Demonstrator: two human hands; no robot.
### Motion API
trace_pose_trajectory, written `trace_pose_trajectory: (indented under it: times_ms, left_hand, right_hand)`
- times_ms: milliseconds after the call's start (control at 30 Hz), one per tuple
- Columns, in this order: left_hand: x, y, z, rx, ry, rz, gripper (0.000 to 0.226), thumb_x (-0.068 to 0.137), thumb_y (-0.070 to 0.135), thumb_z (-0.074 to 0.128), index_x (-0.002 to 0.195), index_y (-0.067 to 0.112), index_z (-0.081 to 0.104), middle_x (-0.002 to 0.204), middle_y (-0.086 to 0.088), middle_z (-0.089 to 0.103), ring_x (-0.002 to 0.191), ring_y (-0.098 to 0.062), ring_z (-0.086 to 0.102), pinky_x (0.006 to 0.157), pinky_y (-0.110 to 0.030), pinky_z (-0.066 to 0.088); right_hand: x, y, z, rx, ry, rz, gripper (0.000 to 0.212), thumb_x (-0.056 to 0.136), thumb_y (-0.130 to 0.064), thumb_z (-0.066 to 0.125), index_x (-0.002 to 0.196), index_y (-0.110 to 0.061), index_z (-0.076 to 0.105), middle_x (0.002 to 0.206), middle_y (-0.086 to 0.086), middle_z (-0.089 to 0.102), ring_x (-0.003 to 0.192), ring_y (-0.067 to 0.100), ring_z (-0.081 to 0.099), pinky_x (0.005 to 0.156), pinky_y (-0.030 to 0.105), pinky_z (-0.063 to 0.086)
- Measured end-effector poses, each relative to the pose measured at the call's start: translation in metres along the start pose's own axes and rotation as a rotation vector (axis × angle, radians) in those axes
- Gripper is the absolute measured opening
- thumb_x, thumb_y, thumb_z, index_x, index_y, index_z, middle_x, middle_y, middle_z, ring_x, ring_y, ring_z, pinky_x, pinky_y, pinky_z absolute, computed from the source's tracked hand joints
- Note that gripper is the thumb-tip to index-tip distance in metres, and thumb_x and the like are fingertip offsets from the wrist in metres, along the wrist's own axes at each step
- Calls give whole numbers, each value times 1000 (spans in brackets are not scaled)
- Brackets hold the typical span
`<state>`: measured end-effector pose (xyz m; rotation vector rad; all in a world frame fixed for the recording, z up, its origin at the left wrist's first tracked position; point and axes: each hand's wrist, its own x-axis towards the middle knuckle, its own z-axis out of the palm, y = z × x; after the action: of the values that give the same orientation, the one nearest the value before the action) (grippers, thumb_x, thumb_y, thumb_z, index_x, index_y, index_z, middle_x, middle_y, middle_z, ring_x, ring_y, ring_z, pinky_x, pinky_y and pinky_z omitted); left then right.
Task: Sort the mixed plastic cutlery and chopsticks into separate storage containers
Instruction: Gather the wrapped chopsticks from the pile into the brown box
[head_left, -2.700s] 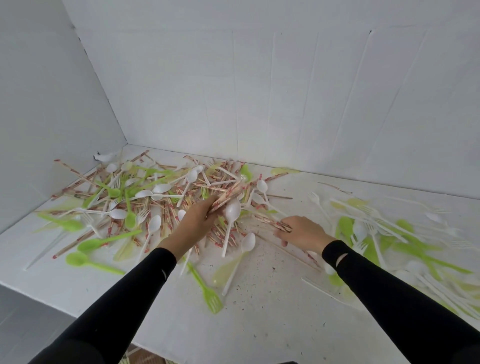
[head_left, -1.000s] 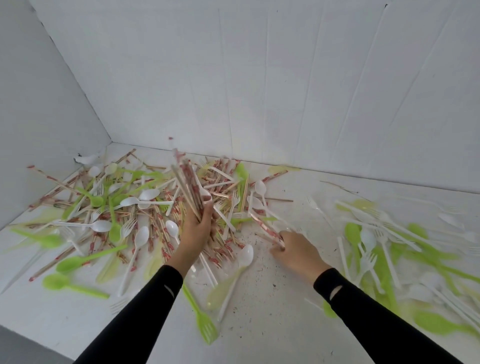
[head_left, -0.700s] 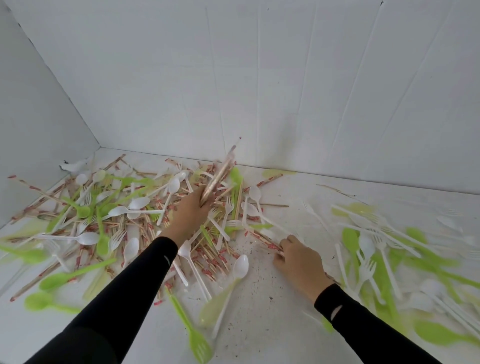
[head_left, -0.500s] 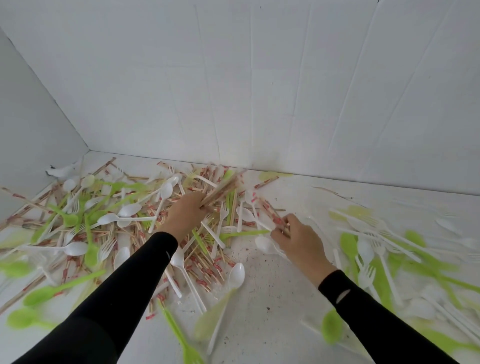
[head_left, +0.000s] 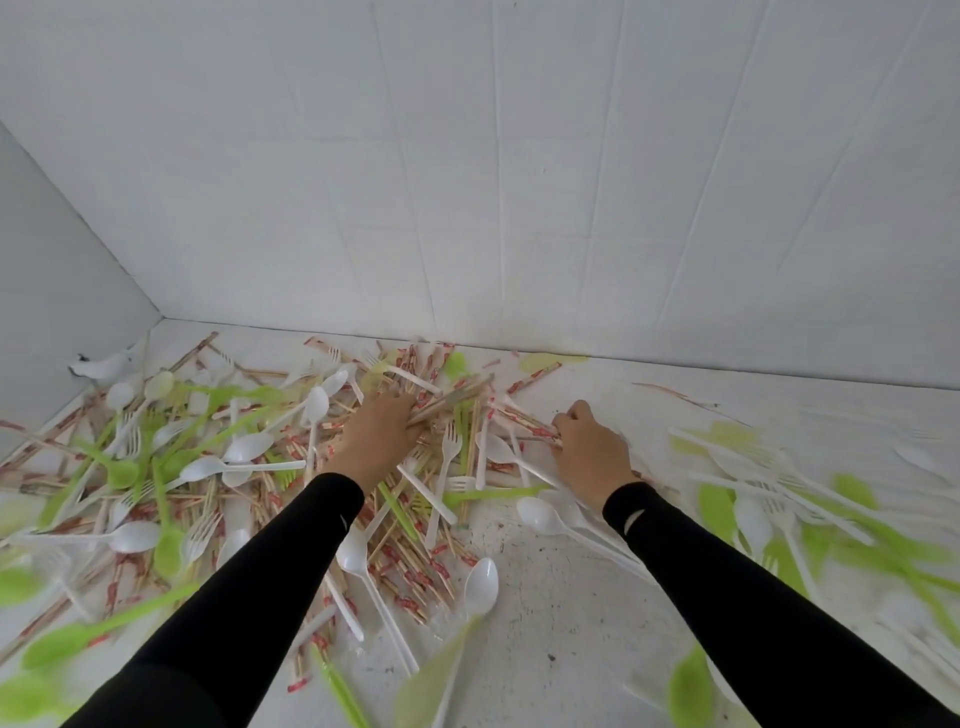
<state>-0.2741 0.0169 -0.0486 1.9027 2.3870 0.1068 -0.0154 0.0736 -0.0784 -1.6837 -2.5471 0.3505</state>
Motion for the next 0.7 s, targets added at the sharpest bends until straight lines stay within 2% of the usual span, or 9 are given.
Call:
trace_pose_trajectory:
  times_ms: [67, 167, 267, 333, 367, 433, 500, 567, 700]
  left_hand:
    - [1, -1, -6, -90, 69, -12, 18, 99, 30, 50, 91, 14, 55, 89, -1, 55, 105, -27, 47, 84, -38, 38]
    - [1, 1, -24, -160, 173, -50, 30, 101, 39, 45, 83, 16, 52, 79, 2, 51, 95, -19, 39, 88, -40, 30]
    - [-7, 14, -52, -394, 290, 6, 33, 101, 39, 47, 84, 12, 55, 66, -1, 56, 68, -23, 52, 71, -36, 45]
    - [-21, 31, -73, -729, 353, 23, 26, 102, 36, 47, 95, 14, 60, 71, 1, 64, 61, -15, 61, 57, -23, 49]
    - [-30, 41, -84, -862, 388, 40, 20, 103, 34, 47, 99, 18, 59, 74, 4, 66, 63, -7, 63, 56, -17, 49]
    - [-42, 58, -99, -1033, 420, 76, 14, 103, 34, 48, 102, 20, 53, 72, 4, 63, 64, -7, 63, 61, -20, 52]
    - [-56, 78, -109, -1213, 378, 123, 16, 102, 34, 50, 101, 18, 50, 69, 0, 55, 59, -14, 60, 61, -27, 54]
    - [-68, 98, -108, -1398, 308, 97, 19, 99, 33, 56, 101, 15, 52, 68, 1, 54, 59, -15, 57, 61, -30, 53]
    - [-92, 159, -99, -1983, 74, -63, 16, 100, 24, 56, 100, 8, 52, 76, -3, 59, 63, -16, 59, 63, -29, 55]
  right_hand:
    - [-1, 3, -8, 27, 15, -1, 19, 102, -22, 41, 115, -15, 53, 112, 3, 51, 77, 23, 59, 61, 29, 41]
    - [-4, 14, -32, 163, 1, 28, 18, 103, -28, 42, 90, -21, 52, 83, -1, 58, 70, 18, 56, 53, 26, 34]
    - [-19, 25, -66, 448, 56, 76, 28, 96, -33, 56, 72, -19, 53, 71, -1, 59, 65, 20, 55, 54, 29, 37]
    - [-34, 29, -89, 714, 126, 119, 16, 90, -26, 66, 78, -16, 64, 72, -3, 62, 63, 16, 55, 56, 26, 41]
    - [-43, 31, -101, 836, 159, 152, 9, 88, -22, 69, 83, -15, 67, 70, -3, 60, 60, 13, 52, 55, 24, 40]
    - [-58, 36, -121, 1054, 181, 206, 2, 89, -17, 68, 91, -15, 69, 64, -4, 49, 49, 9, 41, 47, 20, 35]
    - [-74, 41, -139, 1229, 197, 222, 10, 93, -18, 65, 100, -13, 70, 59, -6, 36, 44, 8, 30, 40, 18, 29]
    - [-92, 44, -152, 1302, 232, 210, 18, 96, -26, 63, 104, -11, 70, 58, -7, 34, 45, 9, 26, 40, 18, 28]
    - [-134, 48, -161, 1296, 386, 177, 34, 99, -42, 52, 88, -13, 66, 77, 2, 62, 51, 12, 43, 48, 22, 39]
